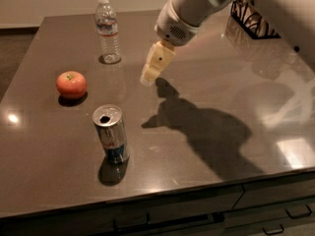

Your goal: Move apple near redbull can

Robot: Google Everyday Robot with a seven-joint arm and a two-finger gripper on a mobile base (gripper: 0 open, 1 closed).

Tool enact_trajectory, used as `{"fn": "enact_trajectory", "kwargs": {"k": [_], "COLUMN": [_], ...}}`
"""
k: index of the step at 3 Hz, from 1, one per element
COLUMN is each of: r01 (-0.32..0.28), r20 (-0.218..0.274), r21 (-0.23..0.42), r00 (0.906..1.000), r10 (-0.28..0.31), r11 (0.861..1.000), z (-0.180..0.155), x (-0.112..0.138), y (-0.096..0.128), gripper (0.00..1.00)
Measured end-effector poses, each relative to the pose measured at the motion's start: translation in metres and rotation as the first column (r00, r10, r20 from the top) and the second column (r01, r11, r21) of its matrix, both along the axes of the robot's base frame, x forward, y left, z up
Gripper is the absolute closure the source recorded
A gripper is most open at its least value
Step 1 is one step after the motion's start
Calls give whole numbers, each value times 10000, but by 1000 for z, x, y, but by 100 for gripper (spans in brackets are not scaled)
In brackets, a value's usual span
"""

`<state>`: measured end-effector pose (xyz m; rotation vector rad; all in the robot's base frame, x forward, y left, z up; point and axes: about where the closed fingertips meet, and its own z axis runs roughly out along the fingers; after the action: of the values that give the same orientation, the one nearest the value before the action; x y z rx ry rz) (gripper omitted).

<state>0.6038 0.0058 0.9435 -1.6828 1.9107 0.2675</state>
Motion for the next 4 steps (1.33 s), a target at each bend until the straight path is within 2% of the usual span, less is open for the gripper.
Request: {"fn": "enact_trajectory", "kwargs": {"k": [2,4], "r01": [-116,-885], "r20": [-348,-702], "r21": [453,778], "r00": [9993,9931], "r10": [132,940], "r11": [9989,9930], "z": [-36,-59], "x": [6,-1], "y": [74,142], "gripper": [0,0]}}
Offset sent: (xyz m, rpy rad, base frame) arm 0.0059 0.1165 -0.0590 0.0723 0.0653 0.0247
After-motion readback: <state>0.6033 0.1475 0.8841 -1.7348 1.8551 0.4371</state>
